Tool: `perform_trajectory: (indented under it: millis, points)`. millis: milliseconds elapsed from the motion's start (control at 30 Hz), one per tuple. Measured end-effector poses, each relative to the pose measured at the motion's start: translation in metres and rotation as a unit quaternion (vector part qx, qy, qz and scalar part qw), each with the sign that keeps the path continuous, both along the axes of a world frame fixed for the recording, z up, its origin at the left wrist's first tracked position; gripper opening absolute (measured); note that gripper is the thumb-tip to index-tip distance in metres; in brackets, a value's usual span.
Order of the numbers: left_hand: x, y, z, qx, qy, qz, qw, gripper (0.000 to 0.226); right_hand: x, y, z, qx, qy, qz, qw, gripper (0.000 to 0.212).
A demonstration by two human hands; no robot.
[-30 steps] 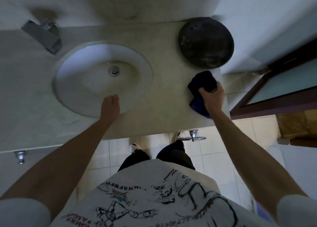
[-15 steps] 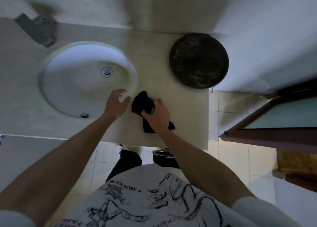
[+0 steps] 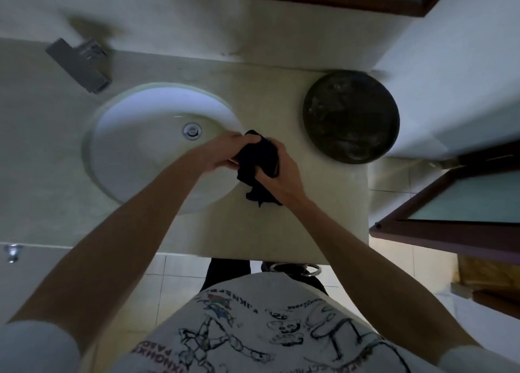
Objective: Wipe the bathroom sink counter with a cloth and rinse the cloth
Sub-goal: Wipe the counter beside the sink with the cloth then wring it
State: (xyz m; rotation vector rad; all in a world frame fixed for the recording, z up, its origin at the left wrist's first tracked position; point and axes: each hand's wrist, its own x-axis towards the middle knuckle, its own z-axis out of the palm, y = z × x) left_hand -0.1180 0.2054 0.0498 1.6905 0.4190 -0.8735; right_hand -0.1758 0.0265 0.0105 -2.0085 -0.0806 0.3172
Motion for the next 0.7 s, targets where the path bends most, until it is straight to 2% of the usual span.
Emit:
perform_trajectory:
  millis: [133,200,300,400,467,567,633,700]
  points:
    - [0.029,0.03,0.007,-0.064,0.021,0.089,0.994,0.037,0.024,0.032,0.002,-0.022,-0.042,0.056,0.997,0.112]
    - [0.041,0.049,0.006,-0.097,0.038,0.139,0.985,0.036,0.037,0.058,0.001,-0.091,-0.062,0.063,0.992,0.118]
    - [0.055,0.075,0.002,-0.13,0.049,0.192,0.971,0.032,0.062,0.097,-0.005,-0.148,-0.084,0.005,0.985,0.096]
    - [0.062,0.102,-0.003,-0.156,0.042,0.281,0.946,0.029,0.102,0.122,-0.011,-0.167,-0.114,0.015,0.979,0.079]
    - [0.066,0.122,-0.008,-0.098,0.019,0.33,0.939,0.033,0.134,0.136,-0.011,-0.168,-0.132,0.027,0.977,0.076]
    - [0.066,0.15,-0.024,-0.019,-0.008,0.351,0.936,0.024,0.183,0.162,-0.009,-0.171,-0.158,0.062,0.97,0.074]
    - [0.056,0.16,-0.04,0.021,-0.014,0.299,0.954,0.022,0.217,0.183,-0.012,-0.237,-0.235,0.137,0.933,0.071]
    - [0.039,0.162,-0.057,0.052,-0.004,0.256,0.965,0.021,0.246,0.202,-0.016,-0.337,-0.284,0.251,0.862,0.071]
